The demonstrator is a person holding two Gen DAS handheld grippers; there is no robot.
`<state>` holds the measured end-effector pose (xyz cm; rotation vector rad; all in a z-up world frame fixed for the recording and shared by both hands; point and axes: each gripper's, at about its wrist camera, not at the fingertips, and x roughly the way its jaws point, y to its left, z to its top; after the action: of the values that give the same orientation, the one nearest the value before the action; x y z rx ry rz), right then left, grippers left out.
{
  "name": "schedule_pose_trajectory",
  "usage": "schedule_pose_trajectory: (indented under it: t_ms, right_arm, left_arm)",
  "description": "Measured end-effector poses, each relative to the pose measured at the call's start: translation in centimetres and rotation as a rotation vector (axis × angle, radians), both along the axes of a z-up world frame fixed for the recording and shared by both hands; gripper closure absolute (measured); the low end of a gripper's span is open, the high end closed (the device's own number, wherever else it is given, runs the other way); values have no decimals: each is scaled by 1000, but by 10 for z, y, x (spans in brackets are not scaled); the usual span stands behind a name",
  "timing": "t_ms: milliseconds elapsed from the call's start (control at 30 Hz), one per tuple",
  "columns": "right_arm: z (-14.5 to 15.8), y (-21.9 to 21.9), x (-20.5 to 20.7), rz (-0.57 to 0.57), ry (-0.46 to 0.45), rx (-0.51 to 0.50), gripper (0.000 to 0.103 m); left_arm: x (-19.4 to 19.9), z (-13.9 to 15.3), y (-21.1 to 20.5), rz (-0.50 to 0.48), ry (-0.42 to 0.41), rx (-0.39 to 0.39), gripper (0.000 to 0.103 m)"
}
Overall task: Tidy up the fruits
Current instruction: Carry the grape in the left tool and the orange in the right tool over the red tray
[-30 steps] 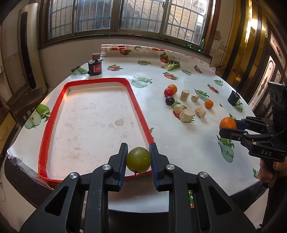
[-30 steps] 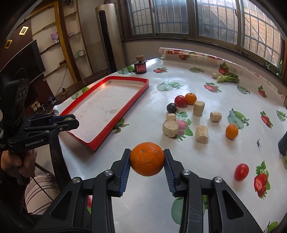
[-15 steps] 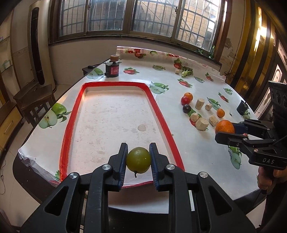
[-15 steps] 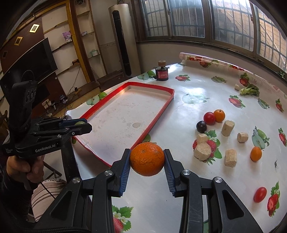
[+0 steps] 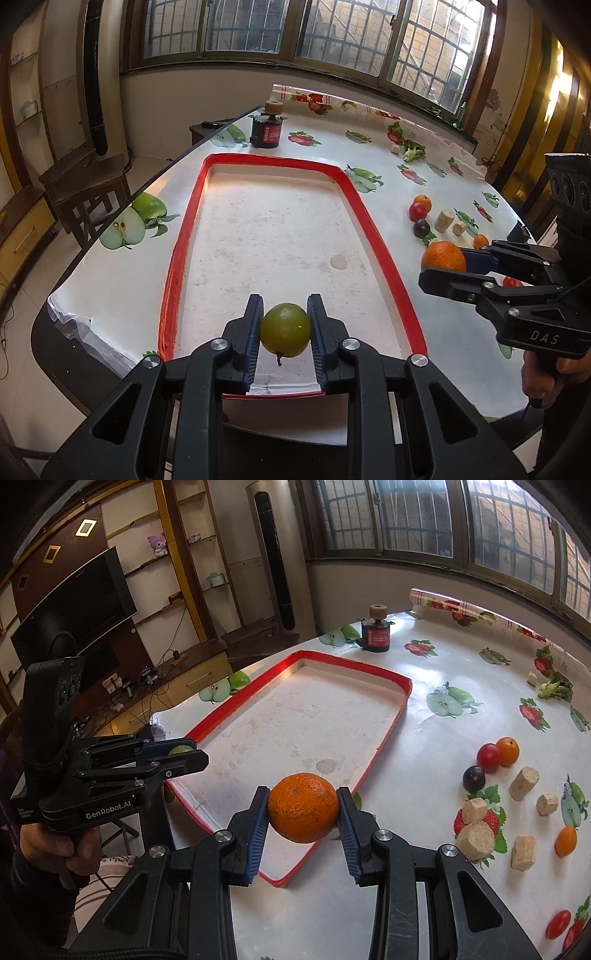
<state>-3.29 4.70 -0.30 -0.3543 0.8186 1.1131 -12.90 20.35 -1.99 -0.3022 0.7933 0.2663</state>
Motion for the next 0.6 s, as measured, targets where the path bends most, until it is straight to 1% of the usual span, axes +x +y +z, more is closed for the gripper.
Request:
schedule_pose_trajectory:
  t_ms: [100,200,333,467,600]
  right_arm:
    - [-12,20,5,11,12,-30,66]
    - [-27,37,9,24,43,-60,66]
    - [-43,52,12,40,49,-90,67]
    - [-51,63,24,18,36,-103,67]
    - [-55,73,40,6,53,-108,66]
  left_arm:
    - [5,-9,6,7,21,-8,81]
    - [8,-18,13,20,46,-16,81]
    - [9,-25,20,33,66,-25,81]
    - [14,-31,24,38,84,-24,81]
    - [20,-37,22,30,108,-25,81]
